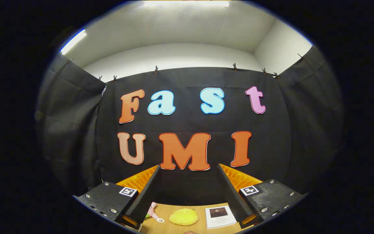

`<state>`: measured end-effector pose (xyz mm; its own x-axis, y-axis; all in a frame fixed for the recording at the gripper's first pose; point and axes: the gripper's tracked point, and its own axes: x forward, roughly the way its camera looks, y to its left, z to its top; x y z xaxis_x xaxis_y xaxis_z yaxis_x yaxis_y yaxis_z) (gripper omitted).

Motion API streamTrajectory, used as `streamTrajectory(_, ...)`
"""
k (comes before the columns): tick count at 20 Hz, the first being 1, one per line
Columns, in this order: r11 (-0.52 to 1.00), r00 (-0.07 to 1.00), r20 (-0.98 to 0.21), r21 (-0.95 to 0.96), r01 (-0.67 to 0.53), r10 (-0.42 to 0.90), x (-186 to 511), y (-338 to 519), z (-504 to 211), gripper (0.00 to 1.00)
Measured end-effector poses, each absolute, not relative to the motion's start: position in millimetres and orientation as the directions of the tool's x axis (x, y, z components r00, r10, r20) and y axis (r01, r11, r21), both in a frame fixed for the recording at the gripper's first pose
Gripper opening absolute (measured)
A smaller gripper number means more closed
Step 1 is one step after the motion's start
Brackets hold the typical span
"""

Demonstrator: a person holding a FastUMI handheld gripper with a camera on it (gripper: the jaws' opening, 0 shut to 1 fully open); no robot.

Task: Open the storage box then place both shoes into the box .Put the left shoe in first, then the right shoe, with the right side of both shoes facing outward in a uniform manner.

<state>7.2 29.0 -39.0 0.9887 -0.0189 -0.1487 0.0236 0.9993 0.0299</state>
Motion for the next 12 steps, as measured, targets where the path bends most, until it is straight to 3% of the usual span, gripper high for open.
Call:
streamTrajectory(5, 0.995, 0.951, -0.293, 0.028, -0.094, 0.098, -3.7, 74.2, -94.5, 0.99)
streamTrajectory(12, 0.957, 0.772, -0.565, 0.153, -0.246, 0.29, -36.5, 143.3, -201.7, 1.0)
